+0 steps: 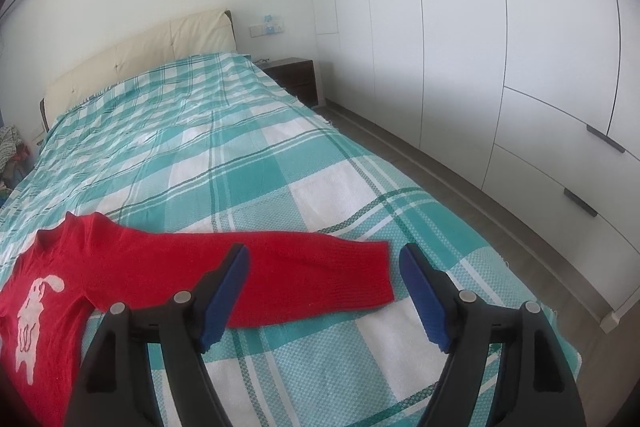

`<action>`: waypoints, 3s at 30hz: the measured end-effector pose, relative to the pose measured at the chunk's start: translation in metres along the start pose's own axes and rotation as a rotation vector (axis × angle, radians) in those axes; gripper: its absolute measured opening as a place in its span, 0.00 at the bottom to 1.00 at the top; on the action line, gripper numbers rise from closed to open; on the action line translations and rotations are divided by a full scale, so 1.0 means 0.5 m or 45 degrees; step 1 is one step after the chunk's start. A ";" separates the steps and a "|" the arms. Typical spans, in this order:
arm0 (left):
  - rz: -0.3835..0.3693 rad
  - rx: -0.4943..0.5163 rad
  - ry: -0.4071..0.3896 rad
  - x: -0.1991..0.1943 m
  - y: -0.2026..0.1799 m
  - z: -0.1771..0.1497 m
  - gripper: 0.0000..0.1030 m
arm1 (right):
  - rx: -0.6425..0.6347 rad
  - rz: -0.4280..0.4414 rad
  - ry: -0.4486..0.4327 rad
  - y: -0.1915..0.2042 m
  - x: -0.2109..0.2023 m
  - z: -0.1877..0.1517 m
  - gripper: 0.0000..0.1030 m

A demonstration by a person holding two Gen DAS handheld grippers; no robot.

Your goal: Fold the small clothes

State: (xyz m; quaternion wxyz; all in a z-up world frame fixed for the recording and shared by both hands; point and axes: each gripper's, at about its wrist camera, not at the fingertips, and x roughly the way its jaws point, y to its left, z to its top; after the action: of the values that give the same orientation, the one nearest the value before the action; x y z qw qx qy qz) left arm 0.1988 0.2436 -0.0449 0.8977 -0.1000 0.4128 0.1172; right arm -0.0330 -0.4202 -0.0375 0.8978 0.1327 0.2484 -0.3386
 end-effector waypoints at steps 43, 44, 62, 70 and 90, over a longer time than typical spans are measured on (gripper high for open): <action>-0.213 0.238 -0.010 0.022 -0.310 -0.168 0.92 | -0.369 0.405 0.122 0.201 -0.032 -0.154 0.81; -0.209 0.244 -0.009 0.022 -0.312 -0.169 0.92 | -0.369 0.404 0.124 0.201 -0.031 -0.153 0.81; -0.181 0.252 -0.026 0.015 -0.311 -0.173 0.92 | -0.371 0.403 0.120 0.197 -0.034 -0.156 0.81; -0.174 0.257 -0.023 0.017 -0.313 -0.173 0.92 | -0.373 0.404 0.120 0.198 -0.035 -0.156 0.81; -0.169 0.254 -0.030 0.018 -0.309 -0.172 0.92 | -0.371 0.405 0.120 0.198 -0.036 -0.157 0.81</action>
State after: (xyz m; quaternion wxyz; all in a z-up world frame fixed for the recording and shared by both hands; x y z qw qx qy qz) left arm 0.1880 0.0738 -0.0938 0.9138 -0.0359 0.4041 0.0171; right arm -0.0056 -0.3058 -0.0870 0.9370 0.0548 0.3123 -0.1465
